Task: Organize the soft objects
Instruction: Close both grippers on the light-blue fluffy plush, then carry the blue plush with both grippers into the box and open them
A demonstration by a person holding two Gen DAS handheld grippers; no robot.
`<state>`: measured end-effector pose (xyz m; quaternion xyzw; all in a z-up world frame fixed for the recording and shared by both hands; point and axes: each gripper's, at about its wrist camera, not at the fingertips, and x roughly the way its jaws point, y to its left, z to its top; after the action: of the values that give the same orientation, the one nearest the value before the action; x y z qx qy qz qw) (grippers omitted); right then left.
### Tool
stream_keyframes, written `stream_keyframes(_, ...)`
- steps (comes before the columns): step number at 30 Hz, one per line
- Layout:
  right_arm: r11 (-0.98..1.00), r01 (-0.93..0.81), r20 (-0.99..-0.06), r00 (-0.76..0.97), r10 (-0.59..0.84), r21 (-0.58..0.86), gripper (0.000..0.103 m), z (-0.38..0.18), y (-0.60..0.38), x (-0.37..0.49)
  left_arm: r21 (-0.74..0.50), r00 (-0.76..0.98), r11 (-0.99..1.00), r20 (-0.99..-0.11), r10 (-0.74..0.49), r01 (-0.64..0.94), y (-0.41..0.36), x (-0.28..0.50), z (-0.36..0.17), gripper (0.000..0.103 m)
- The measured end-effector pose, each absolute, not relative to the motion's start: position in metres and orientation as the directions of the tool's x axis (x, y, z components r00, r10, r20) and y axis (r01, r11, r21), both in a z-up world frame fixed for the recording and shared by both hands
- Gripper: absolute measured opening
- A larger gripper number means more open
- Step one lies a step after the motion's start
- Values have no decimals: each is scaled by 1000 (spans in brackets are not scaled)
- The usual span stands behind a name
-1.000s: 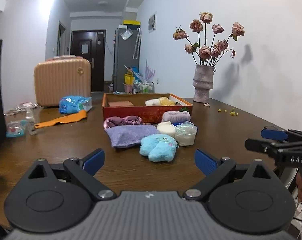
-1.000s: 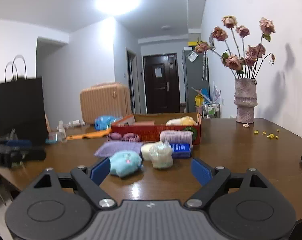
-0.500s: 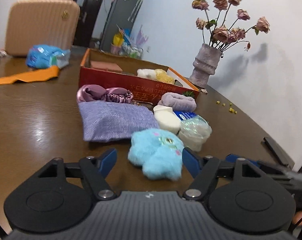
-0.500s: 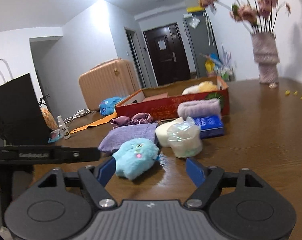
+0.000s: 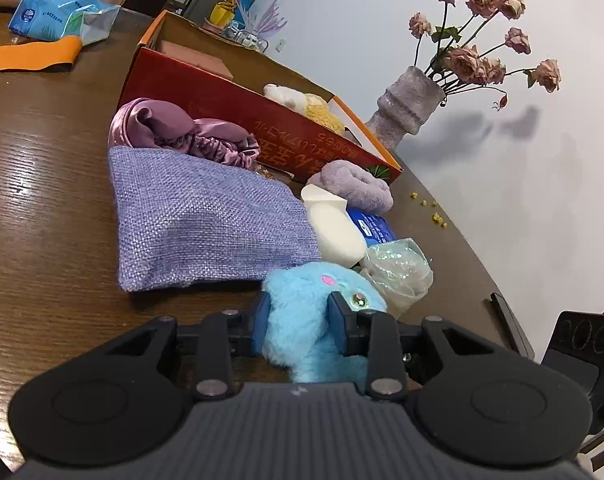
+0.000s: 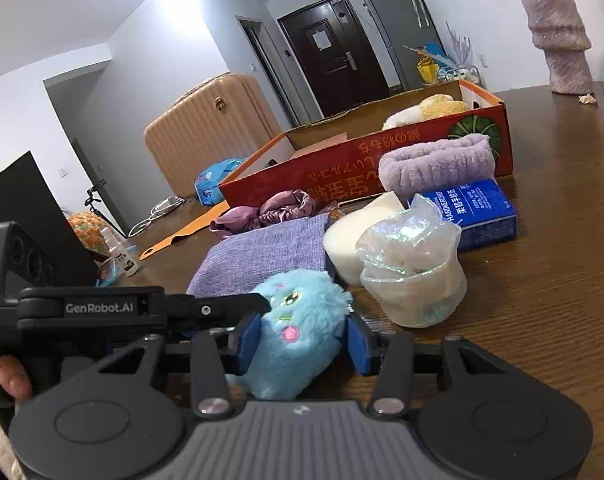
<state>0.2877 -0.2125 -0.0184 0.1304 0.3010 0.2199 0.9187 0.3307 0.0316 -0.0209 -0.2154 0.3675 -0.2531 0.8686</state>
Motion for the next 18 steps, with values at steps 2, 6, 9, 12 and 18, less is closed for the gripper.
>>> stream_keyframes(2,869,-322,-498,721,482,376,44,-19,-212,289,-560,605,779,-526,-597,282,31,331,-21,31)
stream_keyframes(6,870,-325,-496,723,481,370,42,-19,-212,288,-553,612,786,-529,-588,276,31,327,-18,30)
stream_keyframes(9,875,-335,-489,731,476,350,42,-10,-210,278,-532,630,798,-524,-573,284,28,315,-8,29)
stream_keyframes(12,869,-355,-454,748,485,344,41,4,-213,264,-540,651,785,-484,-585,304,29,299,6,29)
stream_keyframes(18,877,-399,-366,799,476,270,41,58,-221,257,-529,682,758,-392,-618,382,22,303,58,29)
